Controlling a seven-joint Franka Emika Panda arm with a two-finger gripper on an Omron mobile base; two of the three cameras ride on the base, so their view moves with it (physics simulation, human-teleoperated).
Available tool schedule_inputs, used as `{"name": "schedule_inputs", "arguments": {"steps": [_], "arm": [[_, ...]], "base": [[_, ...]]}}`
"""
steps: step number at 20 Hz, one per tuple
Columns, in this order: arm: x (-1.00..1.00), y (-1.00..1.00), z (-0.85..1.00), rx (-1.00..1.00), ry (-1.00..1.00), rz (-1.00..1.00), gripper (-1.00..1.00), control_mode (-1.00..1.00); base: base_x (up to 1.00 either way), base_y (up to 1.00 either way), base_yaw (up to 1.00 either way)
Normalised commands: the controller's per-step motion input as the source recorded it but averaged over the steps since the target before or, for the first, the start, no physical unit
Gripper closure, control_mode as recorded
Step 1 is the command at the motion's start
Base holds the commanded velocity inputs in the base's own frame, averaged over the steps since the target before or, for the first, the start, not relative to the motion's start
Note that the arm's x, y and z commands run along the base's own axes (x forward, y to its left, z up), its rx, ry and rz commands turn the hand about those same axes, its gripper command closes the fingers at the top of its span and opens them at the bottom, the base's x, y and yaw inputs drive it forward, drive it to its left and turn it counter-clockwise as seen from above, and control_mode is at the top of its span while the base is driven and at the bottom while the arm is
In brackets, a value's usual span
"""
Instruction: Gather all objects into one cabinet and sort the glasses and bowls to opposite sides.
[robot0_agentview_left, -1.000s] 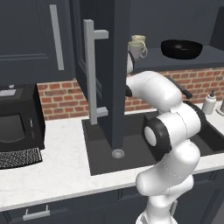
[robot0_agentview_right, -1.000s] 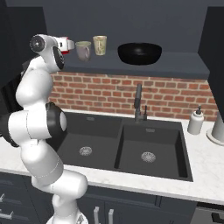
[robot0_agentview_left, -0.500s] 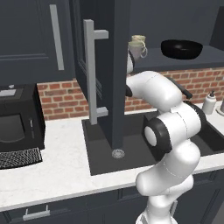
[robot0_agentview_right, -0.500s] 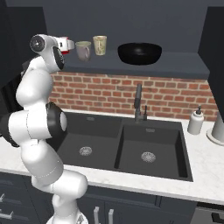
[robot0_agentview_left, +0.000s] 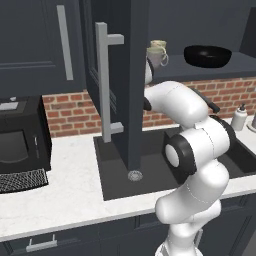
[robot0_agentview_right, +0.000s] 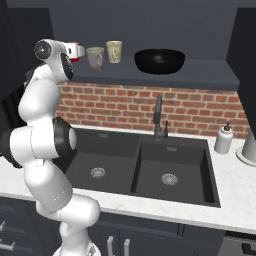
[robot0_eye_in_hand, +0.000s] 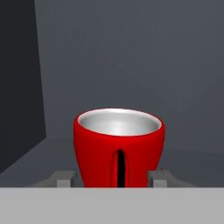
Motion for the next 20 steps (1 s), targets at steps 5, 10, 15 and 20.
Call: {"name": "schedule_inputs", "arguments": {"steps": [5, 10, 15, 20], "arm": [[0.00, 0.00, 0.00, 0.00, 0.00, 0.00, -1.00, -1.00], [0.00, 0.00, 0.00, 0.00, 0.00, 0.00, -1.00, -1.00], [-0.23, -0.03, 0.00, 0.00, 0.00, 0.00, -1.00, -1.00], [-0.78, -0.30, 0.00, 0.00, 0.00, -0.02, -1.00, -1.00]], "base": [[0.00, 0.00, 0.00], [0.00, 0.00, 0.00], [0.00, 0.00, 0.00], [0.00, 0.00, 0.00]]}}
